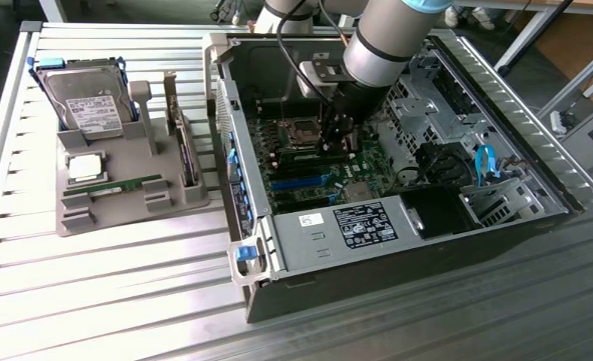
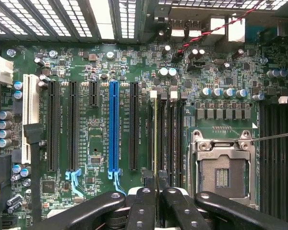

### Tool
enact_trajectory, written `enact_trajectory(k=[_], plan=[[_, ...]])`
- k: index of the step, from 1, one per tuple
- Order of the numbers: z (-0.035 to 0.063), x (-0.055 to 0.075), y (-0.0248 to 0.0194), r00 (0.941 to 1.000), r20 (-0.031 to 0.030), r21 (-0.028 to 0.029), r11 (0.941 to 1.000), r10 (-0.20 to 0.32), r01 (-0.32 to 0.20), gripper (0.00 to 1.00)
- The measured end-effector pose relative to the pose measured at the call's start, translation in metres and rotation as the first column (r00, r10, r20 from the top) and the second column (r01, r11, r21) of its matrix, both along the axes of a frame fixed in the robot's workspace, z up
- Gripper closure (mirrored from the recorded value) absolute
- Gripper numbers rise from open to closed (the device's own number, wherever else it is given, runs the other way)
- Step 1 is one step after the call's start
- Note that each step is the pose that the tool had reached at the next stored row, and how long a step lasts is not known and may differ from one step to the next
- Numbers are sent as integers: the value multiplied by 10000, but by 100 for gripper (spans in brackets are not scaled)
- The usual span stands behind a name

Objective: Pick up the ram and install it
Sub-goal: 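Insert the ram into the slot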

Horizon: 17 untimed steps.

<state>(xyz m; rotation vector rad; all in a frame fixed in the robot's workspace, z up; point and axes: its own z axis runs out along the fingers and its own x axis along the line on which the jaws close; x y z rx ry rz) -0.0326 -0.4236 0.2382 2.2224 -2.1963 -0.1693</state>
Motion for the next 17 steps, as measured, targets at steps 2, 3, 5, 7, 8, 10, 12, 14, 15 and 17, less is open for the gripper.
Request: enact_trajectory(k=[2, 3, 5, 7, 8, 10, 12, 14, 15, 17], plan=[[-6, 0, -17, 10000, 1, 2, 10000, 0, 0, 89], [-10, 0, -24, 10000, 1, 3, 10000, -1, 1, 89], [-14, 29, -30, 10000, 0, 0, 10000, -2, 2, 89], [-15, 34, -30, 10000, 1, 2, 10000, -8, 8, 89], [-18, 34, -31, 10000, 1, 3, 10000, -95, 95, 89], [-20, 34, -31, 9997, 0, 1, 9997, -240, 240, 89], [-26, 34, -32, 9997, 1, 1, 9997, -242, 242, 89], [-30, 34, -32, 9997, 0, 1, 9997, -242, 242, 89], [-31, 34, -32, 9997, 1, 1, 9997, -242, 242, 89], [-33, 34, -32, 9998, 1, 1, 9998, -209, 209, 89]])
